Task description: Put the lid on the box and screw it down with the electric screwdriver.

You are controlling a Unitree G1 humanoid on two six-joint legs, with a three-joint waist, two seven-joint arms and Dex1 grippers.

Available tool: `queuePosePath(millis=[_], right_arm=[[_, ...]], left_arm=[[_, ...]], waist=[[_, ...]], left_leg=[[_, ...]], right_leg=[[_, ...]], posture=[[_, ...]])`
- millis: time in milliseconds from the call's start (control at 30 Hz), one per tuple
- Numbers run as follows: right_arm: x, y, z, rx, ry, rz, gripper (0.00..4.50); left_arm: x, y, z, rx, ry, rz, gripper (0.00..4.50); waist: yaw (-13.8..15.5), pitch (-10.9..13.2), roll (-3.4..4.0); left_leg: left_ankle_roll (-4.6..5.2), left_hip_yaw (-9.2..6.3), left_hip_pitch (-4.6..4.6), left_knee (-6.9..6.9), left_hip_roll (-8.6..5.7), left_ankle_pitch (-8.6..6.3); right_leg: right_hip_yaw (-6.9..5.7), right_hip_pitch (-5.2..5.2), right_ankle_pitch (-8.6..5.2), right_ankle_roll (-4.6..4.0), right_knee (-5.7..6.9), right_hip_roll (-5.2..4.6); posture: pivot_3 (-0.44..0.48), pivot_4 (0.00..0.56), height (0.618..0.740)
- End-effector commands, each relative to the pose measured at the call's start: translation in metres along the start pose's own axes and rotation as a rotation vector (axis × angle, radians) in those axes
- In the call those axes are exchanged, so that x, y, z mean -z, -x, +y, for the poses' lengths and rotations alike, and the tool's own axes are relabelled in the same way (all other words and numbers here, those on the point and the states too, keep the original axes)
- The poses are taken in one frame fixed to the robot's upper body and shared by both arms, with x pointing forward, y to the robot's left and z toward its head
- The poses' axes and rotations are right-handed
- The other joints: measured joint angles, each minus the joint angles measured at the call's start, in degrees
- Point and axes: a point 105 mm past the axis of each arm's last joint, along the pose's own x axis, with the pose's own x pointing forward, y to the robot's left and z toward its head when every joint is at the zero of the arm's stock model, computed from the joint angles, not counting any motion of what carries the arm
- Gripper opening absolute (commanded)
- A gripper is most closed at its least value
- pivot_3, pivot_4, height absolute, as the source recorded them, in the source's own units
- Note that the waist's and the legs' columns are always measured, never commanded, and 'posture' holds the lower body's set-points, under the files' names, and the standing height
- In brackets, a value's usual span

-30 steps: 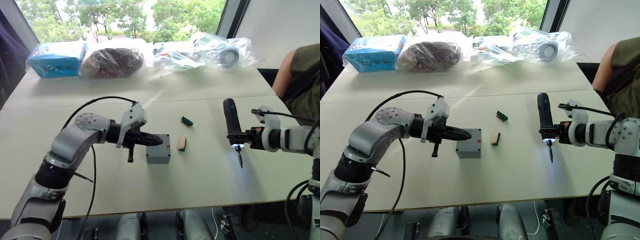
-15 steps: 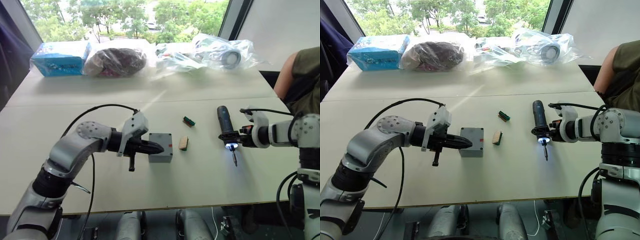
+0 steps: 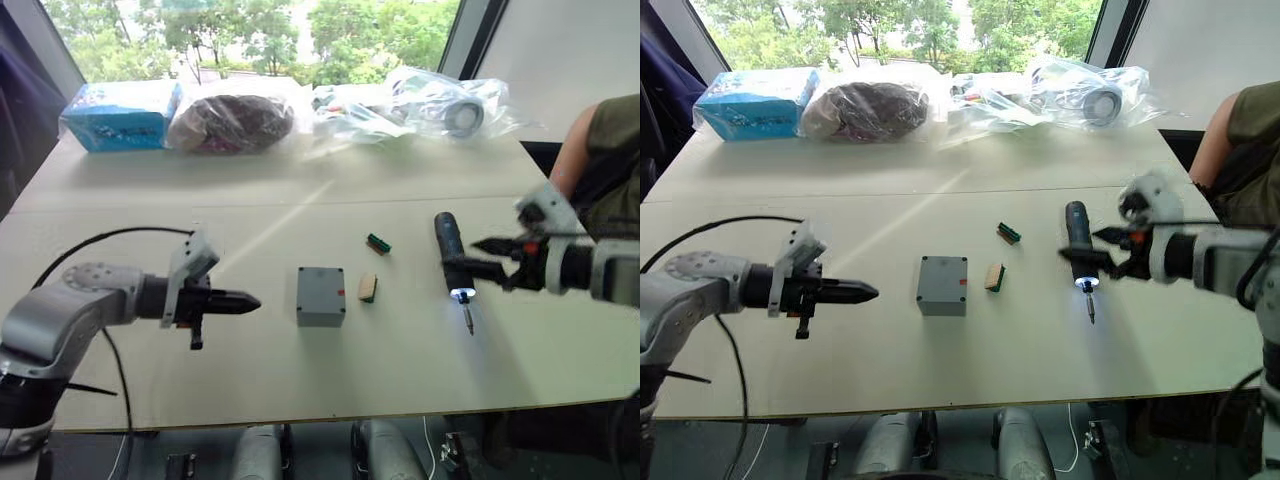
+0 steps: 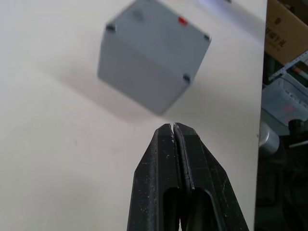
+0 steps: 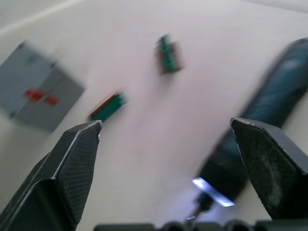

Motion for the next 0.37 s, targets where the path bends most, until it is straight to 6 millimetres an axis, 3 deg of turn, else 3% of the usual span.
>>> queuePosePath(millis=[33,200,367], right_arm=[[0.026,-0.001,0.053,-0.217,0.085,0.021,4.44],[0.062,-0.008,0.075,-0.317,0.028,0.057,4.44],[0.069,-0.015,0.072,-0.311,0.043,0.055,4.44]], left_arm=[[0.012,0.002,-0.020,0.054,0.018,0.021,0.00],[0.032,-0.011,-0.043,0.128,0.129,-0.004,0.00],[0.046,-0.017,-0.055,0.131,0.143,0.012,0.00]], waist=[[0.1,0.0,0.00],[0.0,0.0,-0.11],[-0.1,-0.1,-0.13]], left_leg=[[0.00,0.00,0.01,0.00,-0.02,0.00],[0.00,0.00,0.20,0.10,-0.03,-0.02],[-0.01,-0.01,0.29,0.10,-0.02,-0.02]], right_leg=[[0.00,0.04,0.00,0.00,-0.01,-0.03],[0.02,0.23,-0.09,-0.26,-0.04,-0.08],[0.03,0.25,-0.07,-0.36,-0.02,-0.09]], posture=[[0.000,0.150,0.740],[0.000,0.150,0.740],[0.000,0.150,0.740]])
